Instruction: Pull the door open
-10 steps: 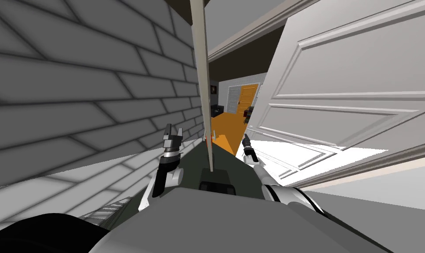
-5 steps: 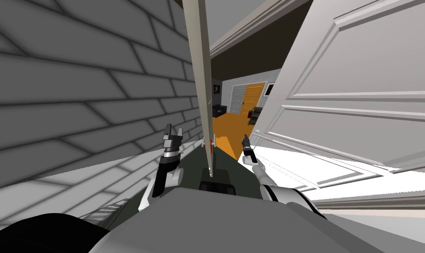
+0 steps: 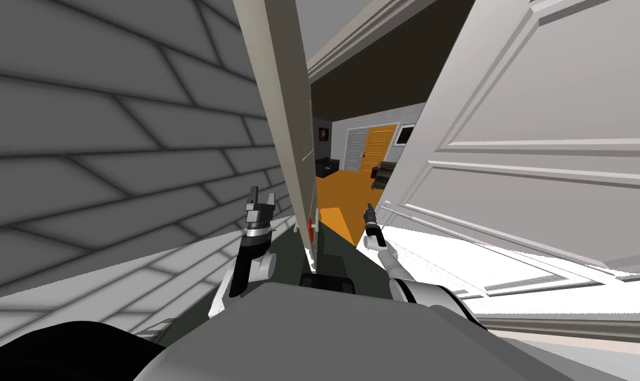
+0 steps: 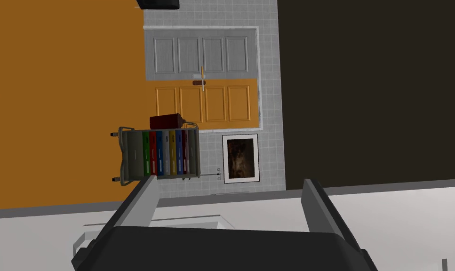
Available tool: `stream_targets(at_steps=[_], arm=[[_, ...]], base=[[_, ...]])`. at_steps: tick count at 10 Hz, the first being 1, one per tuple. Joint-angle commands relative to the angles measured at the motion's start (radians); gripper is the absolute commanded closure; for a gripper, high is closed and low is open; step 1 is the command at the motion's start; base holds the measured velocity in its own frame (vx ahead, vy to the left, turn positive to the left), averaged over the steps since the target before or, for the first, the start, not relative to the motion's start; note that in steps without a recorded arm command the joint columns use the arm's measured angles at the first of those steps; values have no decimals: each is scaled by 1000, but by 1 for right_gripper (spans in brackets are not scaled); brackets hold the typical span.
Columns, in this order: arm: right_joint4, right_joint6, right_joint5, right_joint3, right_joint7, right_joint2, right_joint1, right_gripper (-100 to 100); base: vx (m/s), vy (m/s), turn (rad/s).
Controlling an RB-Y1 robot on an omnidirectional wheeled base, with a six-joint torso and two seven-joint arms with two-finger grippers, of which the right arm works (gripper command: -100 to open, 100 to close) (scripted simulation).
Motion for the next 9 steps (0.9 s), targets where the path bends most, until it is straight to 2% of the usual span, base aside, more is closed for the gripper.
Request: stream_targets(at_steps=[1, 4, 9], arm=[[3, -5, -1, -11, 16, 12, 2, -100], [6, -7, -2, -17, 24, 19, 3, -100], [7, -8, -2, -19, 26, 21, 3, -100]], base=[[71, -116, -12], [-3, -91, -52], [-1, -6, -10]])
